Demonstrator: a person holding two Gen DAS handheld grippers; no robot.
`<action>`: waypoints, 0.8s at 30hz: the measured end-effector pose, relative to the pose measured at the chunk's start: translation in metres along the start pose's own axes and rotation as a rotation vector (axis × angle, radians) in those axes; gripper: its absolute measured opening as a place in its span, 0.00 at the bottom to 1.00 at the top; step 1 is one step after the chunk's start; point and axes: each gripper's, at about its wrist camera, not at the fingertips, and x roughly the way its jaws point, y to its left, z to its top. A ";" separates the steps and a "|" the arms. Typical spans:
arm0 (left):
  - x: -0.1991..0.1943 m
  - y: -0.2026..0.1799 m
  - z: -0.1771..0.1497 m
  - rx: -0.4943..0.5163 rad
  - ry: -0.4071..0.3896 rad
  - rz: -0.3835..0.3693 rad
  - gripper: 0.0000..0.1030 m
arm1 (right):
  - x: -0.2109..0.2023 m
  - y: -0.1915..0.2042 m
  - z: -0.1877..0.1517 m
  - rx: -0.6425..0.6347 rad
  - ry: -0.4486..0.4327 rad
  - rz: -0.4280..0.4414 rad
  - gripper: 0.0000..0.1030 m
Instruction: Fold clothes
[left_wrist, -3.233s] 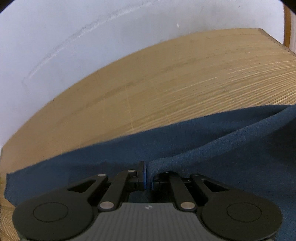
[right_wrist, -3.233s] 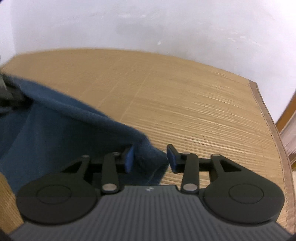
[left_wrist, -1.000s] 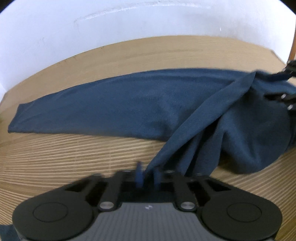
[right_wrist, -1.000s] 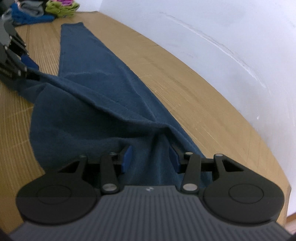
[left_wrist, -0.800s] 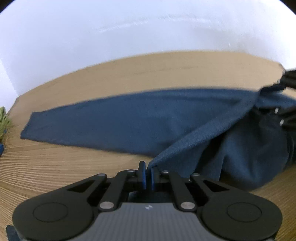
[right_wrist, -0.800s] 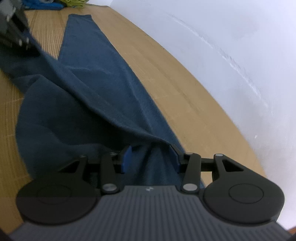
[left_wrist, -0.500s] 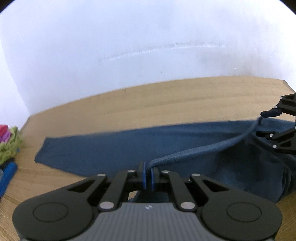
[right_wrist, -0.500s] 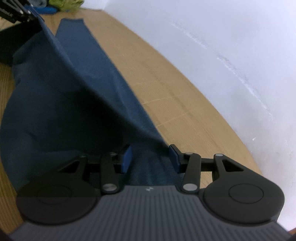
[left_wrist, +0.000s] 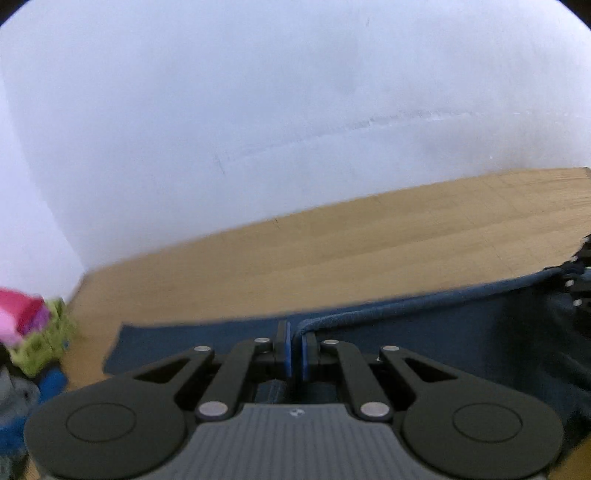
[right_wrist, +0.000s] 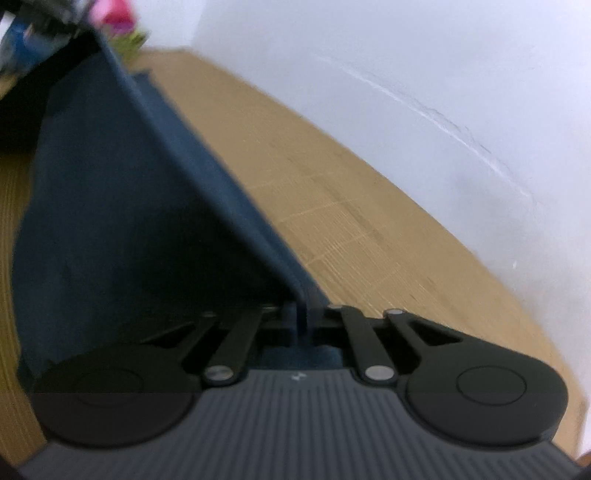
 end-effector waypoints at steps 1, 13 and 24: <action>0.009 -0.003 0.006 0.015 0.005 0.006 0.06 | -0.001 -0.005 0.001 0.037 -0.011 -0.005 0.08; 0.156 -0.035 0.025 0.099 0.257 0.066 0.10 | 0.047 -0.042 -0.021 0.298 0.120 -0.031 0.29; 0.190 -0.043 0.015 0.089 0.270 0.069 0.11 | -0.019 -0.039 -0.042 0.446 0.081 -0.035 0.30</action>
